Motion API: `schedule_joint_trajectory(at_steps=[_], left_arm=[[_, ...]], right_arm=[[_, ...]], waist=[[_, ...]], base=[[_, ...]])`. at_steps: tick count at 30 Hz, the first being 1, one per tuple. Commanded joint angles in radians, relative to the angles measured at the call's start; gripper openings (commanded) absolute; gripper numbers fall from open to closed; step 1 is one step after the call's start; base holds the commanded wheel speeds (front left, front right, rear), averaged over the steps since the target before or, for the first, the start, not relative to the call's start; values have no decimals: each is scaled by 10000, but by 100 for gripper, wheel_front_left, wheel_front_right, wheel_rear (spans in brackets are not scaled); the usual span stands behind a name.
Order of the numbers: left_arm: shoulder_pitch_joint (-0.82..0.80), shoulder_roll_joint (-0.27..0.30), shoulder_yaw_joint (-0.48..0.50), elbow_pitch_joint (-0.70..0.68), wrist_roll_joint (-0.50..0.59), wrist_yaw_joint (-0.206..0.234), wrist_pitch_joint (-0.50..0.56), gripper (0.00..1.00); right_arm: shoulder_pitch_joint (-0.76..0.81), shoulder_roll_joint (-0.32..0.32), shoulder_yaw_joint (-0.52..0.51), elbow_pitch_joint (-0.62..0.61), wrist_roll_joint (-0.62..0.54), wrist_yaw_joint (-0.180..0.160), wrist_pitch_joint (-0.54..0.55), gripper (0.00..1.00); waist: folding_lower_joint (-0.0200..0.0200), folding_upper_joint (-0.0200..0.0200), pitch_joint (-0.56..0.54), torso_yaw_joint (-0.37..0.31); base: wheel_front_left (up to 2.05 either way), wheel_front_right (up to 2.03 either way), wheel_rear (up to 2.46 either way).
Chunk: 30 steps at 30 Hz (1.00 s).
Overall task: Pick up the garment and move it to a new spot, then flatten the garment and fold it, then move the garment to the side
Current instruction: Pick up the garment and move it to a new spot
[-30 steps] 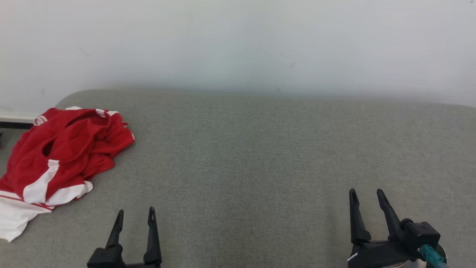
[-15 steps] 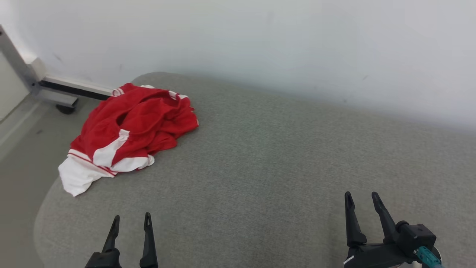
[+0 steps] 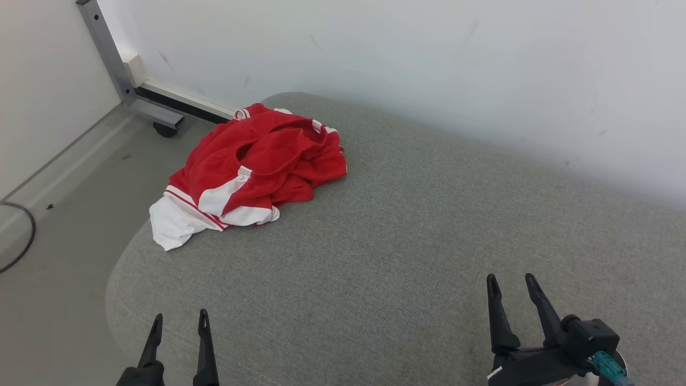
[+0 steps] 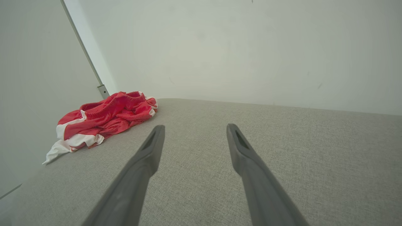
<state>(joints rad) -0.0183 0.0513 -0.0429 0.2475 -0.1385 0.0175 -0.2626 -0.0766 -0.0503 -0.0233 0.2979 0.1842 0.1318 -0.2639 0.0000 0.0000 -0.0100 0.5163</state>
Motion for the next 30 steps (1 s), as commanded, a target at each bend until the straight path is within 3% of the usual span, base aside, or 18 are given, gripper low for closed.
schedule_joint_trajectory(at_steps=[1, 9, 13, 22, 30], left_arm=[[131, -16, 21, -52, 82, 0, -35, 100], [18, -16, 151, -33, -2, 172, -35, 100], [-527, 16, -6, 337, 206, 8, -35, 100], [-3558, 126, -47, 2261, -5, -398, 11, 100], [-6771, 876, 15, 4991, -290, -974, 1001, 100]], right_arm=[[-30, 0, 25, 17, -5, -21, -10, 100], [-23, 2, 48, 41, -71, -21, -10, 100], [47, 0, -26, -13, -215, -21, -10, 100], [-127, 2, -20, -197, -696, -21, -10, 100], [-461, -3, 248, -328, -1305, -21, 3, 100]], waist=[[0, 0, 38, 31], [0, 0, 33, 23], [0, 0, 84, 11], [0, 0, 722, -509], [0, 0, 1701, -1818]], base=[[0, 0, 0], [0, 0, 0], [0, 0, 0], [0, 0, 0], [0, 0, 0]])
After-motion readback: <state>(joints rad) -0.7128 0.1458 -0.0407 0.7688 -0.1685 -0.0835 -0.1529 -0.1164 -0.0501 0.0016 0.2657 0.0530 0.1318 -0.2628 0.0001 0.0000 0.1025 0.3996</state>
